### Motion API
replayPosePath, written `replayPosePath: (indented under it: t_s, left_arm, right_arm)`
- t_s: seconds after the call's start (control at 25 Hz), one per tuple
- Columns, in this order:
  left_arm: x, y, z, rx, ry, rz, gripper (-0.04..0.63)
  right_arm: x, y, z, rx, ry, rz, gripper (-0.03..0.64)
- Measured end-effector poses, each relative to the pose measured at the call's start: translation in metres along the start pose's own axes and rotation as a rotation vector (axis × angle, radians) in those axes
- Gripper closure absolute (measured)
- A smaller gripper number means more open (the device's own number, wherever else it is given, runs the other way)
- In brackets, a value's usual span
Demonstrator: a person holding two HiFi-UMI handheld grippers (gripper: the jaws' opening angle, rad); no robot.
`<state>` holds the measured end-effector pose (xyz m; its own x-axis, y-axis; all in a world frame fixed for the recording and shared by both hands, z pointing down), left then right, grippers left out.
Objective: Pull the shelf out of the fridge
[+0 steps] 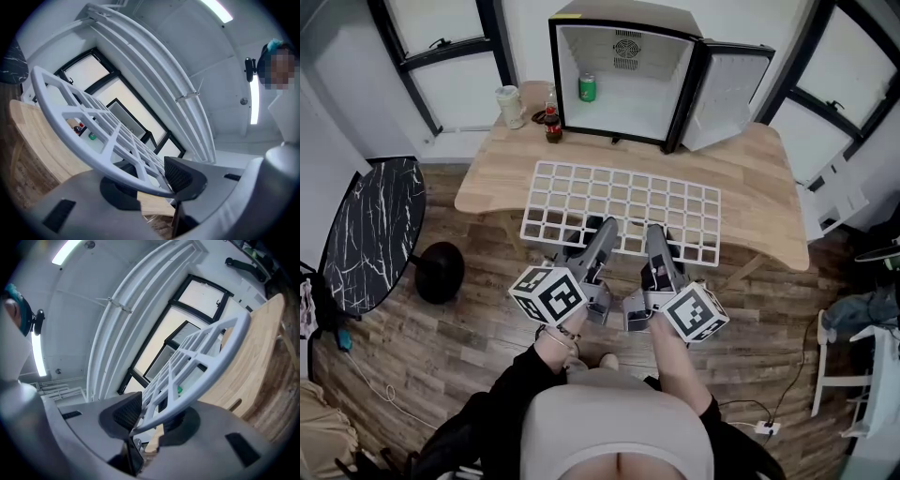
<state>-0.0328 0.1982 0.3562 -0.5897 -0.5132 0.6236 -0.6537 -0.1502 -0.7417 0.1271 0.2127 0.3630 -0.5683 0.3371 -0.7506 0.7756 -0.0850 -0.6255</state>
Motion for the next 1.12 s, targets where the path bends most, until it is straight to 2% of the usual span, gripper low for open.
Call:
replayPosePath:
  t_s: [0.72,1.12]
  left_arm:
    - [-0.009,-0.017,-0.022,-0.010,0.020,-0.006,0.440]
    - [-0.013,0.001,-0.051,0.005,-0.020,-0.016,0.440]
  right_arm:
    - [-0.006,-0.004,-0.026,0.020,-0.001,-0.006,0.502]
    - [0.025,-0.019,-0.046,-0.006,-0.015,-0.029,0.502]
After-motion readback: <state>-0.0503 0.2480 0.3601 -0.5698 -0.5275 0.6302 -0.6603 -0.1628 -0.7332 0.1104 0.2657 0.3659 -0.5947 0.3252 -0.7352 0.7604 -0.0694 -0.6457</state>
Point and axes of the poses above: the fingertips, and each gripper's own axes: z forward along the fingers, x to its left, y out of its top, the point moved 5 cm from there along -z, backward along the fingers, and after that the axes turned 8 degrees about -x, right-handed, at the moved point
